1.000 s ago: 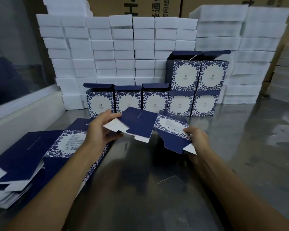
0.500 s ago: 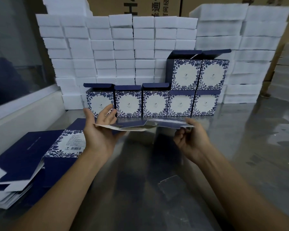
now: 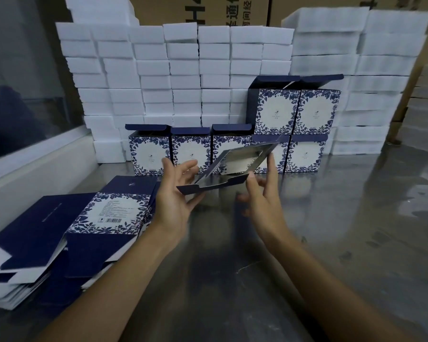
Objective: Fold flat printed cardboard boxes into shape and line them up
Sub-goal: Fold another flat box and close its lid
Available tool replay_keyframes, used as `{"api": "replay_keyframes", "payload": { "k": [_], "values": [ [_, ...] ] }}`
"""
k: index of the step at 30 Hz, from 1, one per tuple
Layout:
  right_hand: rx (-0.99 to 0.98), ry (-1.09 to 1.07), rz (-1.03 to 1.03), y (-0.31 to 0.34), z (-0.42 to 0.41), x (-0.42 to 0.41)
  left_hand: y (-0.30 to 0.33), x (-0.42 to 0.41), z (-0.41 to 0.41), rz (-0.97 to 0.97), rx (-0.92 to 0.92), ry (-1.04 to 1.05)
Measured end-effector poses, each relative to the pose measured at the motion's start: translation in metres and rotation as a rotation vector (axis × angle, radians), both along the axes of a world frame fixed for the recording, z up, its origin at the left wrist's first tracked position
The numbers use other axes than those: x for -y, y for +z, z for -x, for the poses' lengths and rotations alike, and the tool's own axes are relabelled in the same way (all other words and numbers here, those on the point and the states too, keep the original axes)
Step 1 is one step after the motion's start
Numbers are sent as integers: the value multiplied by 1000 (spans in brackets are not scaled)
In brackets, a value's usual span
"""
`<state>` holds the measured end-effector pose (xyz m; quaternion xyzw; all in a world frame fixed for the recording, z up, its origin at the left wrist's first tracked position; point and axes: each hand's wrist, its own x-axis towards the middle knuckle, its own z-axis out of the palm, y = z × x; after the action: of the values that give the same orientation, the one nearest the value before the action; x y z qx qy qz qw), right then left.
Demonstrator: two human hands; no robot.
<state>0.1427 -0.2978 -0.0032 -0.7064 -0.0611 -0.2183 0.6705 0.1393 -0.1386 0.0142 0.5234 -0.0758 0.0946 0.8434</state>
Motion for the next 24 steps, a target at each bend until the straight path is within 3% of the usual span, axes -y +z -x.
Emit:
{"api": "replay_keyframes", "payload": {
  "k": [5, 15, 21, 24],
  "values": [
    [93, -76, -14, 3, 0, 9, -2, -2, -2, -18, 18, 130],
    [46, -115, -164, 1, -10, 32, -5, -5, 0, -139, 86, 247],
    [156, -167, -29, 0, -4, 23, -7, -4, -4, -31, -6, 248],
    [212, -61, 77, -1, 3, 17, -2, 1, 1, 17, -24, 198]
  ]
}}
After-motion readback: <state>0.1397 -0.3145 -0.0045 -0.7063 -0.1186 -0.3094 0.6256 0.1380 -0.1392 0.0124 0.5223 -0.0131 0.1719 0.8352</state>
